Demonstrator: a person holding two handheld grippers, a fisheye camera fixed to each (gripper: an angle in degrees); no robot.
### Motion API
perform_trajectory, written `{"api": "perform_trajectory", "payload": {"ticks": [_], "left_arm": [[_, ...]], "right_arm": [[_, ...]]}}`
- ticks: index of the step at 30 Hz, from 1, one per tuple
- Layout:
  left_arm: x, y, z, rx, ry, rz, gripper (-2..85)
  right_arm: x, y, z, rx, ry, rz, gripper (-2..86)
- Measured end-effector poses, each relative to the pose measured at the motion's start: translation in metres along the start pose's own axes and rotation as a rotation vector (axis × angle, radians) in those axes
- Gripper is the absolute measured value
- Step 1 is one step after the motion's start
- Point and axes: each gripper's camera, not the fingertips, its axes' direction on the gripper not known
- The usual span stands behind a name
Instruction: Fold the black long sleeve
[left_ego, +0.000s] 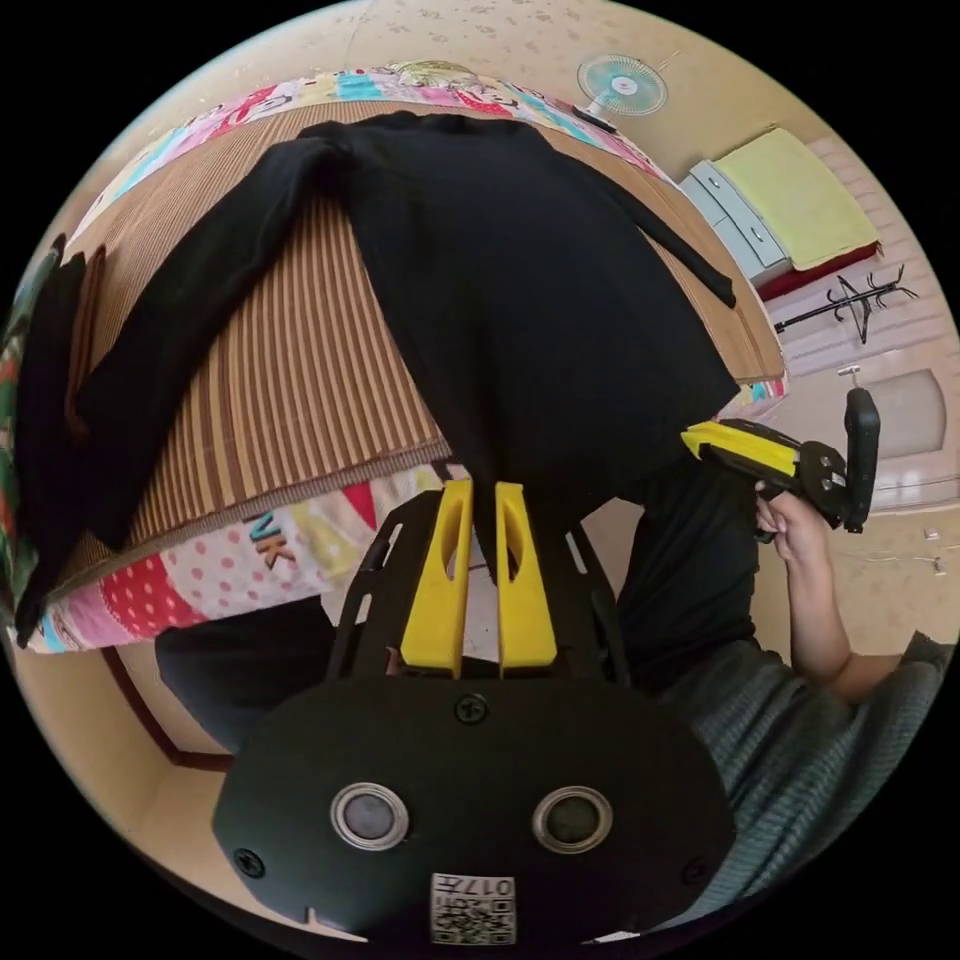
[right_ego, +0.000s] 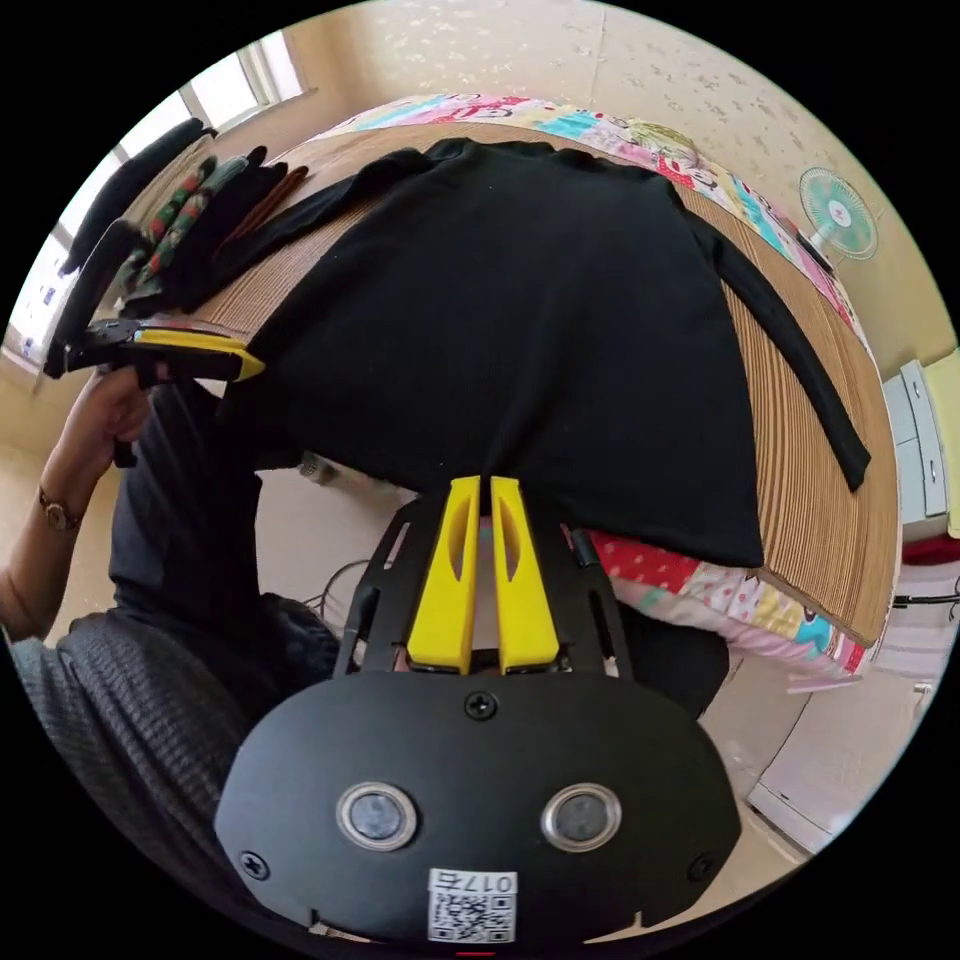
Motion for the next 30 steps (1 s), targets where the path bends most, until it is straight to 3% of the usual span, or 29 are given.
{"api": "perform_trajectory", "payload": {"ticks": [3,8,12,17,18,24,27,30], "left_arm": [[-0.021,0.034,-0.027,0.034,0.039,-0.049,5.2],[-0.033,0.026,-0.077,0.185,0.085,-0.046,7.4],[-0.018,-0.029,-0.071,0.190,0.001,0.025,8.0],[-0.021,-0.054,0.003,-0.033,-0.058,0.093,4.9],[-0.027,-0.035,0.000,0.066,-0.035,0.092,3.0],[-0.069,0.055,-0.014,0.106,0.121,-0.077,0.4],[-0.113,0.105,-0.054,0.339,0.188,-0.290,1.9],[-0.168,0.161,-0.101,0.593,0.073,-0.574,8.6]], "right_arm": [[0.016,0.032,-0.031,0.086,-0.056,0.060,2.1],[0.133,0.024,-0.082,0.292,-0.021,0.292,5.0],[0.199,-0.016,-0.069,0.229,-0.041,0.378,6.9],[0.202,-0.022,-0.004,0.033,0.014,0.329,4.9],[0.196,-0.012,-0.006,0.092,0.046,0.318,4.6],[0.162,0.064,-0.019,0.006,0.071,0.286,1.9],[0.153,0.083,-0.020,-0.066,0.134,0.288,1.0],[0.160,0.099,-0.052,0.082,0.100,0.311,0.6]]}}
